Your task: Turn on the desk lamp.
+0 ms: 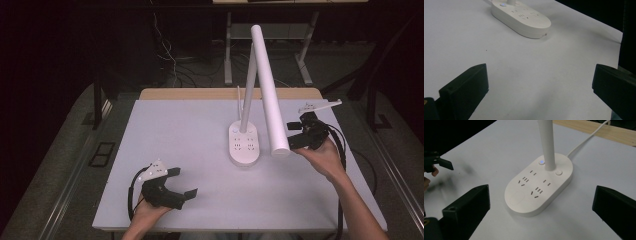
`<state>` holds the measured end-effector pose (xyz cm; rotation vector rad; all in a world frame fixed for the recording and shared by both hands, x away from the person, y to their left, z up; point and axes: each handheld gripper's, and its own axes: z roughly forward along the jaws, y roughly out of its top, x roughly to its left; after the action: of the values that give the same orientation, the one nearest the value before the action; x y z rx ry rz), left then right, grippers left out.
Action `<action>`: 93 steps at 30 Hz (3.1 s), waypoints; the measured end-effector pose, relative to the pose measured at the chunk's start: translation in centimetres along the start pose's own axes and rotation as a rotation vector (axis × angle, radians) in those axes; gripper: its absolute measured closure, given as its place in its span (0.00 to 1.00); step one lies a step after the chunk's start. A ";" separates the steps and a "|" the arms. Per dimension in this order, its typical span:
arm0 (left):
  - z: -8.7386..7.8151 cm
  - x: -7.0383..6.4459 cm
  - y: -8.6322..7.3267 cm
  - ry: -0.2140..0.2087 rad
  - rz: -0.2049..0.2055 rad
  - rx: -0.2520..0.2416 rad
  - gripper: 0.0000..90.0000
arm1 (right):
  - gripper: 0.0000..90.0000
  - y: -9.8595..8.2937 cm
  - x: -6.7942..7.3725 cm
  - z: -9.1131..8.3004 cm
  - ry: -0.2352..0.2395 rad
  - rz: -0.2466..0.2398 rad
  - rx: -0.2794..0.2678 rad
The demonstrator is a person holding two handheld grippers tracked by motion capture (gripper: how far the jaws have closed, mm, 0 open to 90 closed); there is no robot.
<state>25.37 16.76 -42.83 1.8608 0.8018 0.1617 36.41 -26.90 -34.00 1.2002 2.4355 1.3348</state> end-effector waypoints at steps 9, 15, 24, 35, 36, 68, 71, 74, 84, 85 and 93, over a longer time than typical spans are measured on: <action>-0.2 0.1 0.0 -0.002 0.001 -0.006 0.00 | 0.01 1.5 -0.3 1.4 -0.001 -0.014 0.017; -0.2 0.1 0.0 0.000 0.003 -0.007 0.00 | 0.01 2.3 -0.9 2.3 0.003 -0.003 0.017; -0.3 0.1 0.0 -0.002 0.000 -0.010 0.00 | 0.01 2.8 -2.0 4.1 -0.001 0.023 0.038; -0.3 0.2 0.0 -0.002 -0.002 -0.014 0.00 | 0.01 2.4 -4.1 6.1 -0.032 0.063 0.055; -0.3 0.2 0.0 -0.002 -0.001 -0.014 0.00 | 0.01 2.4 -4.2 6.2 -0.029 0.071 0.056; -0.5 0.5 0.0 0.008 -0.005 -0.019 0.00 | 0.77 1.9 -5.9 10.3 0.028 0.085 0.076; -0.5 0.5 0.0 0.008 -0.006 -0.021 0.00 | 0.84 1.9 -5.9 10.6 0.030 0.096 0.067; -0.5 0.6 0.0 0.007 -0.007 -0.022 0.00 | 0.89 1.9 -6.0 10.8 0.039 0.100 0.063; -0.5 0.6 0.0 0.008 -0.005 -0.020 0.00 | 1.00 1.6 -5.5 12.6 0.047 0.090 0.080; -0.5 0.6 0.0 0.008 -0.005 -0.021 0.00 | 1.00 1.6 -5.5 12.6 0.047 0.090 0.080; -0.5 0.6 0.1 0.009 -0.002 -0.019 0.00 | 1.00 1.3 -5.2 13.6 0.027 0.079 0.089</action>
<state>25.62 17.54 -42.69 1.8422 0.8049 0.1761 46.72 -21.08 -42.58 1.3207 2.5159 1.2830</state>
